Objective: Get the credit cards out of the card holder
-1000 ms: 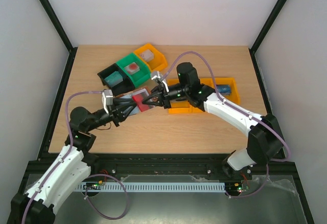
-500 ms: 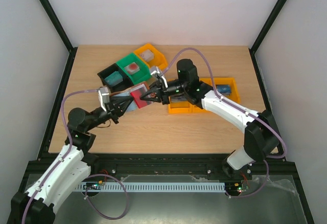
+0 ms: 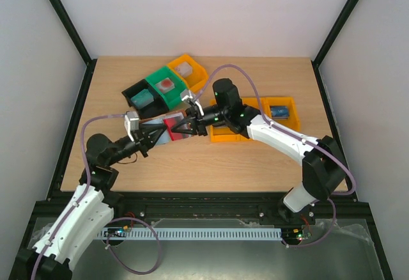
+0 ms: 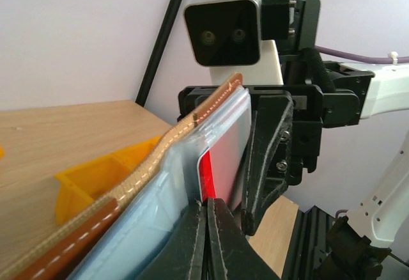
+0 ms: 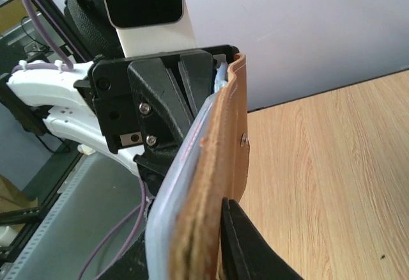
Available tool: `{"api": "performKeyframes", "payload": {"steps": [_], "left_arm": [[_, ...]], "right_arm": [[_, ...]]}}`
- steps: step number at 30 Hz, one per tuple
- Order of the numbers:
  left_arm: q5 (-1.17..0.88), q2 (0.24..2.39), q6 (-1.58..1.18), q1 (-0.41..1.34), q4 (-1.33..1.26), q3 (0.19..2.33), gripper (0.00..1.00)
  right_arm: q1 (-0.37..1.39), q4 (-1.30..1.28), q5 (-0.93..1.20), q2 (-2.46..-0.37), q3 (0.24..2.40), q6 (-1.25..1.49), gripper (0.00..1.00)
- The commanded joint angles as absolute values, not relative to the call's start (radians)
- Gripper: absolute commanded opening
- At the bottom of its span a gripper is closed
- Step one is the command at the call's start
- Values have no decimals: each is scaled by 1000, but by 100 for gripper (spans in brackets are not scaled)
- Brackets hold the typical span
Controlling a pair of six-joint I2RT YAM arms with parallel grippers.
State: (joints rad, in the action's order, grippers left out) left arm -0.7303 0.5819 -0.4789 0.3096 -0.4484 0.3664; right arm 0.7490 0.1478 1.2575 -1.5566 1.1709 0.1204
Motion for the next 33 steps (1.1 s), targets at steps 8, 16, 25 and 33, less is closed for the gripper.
{"api": "performKeyframes", "payload": {"steps": [8, 16, 25, 33], "left_arm": [[-729, 581, -472, 242, -383, 362, 2], [-827, 581, -428, 258, -415, 339, 2], [-850, 605, -402, 331, -414, 335, 20], [-917, 606, -377, 329, -379, 354, 25]], "right_arm": [[737, 234, 1302, -1487, 1097, 197, 14], [714, 255, 1314, -1472, 1103, 215, 2], [731, 320, 1312, -1474, 1101, 259, 2], [732, 265, 1304, -1455, 1107, 194, 2]]}}
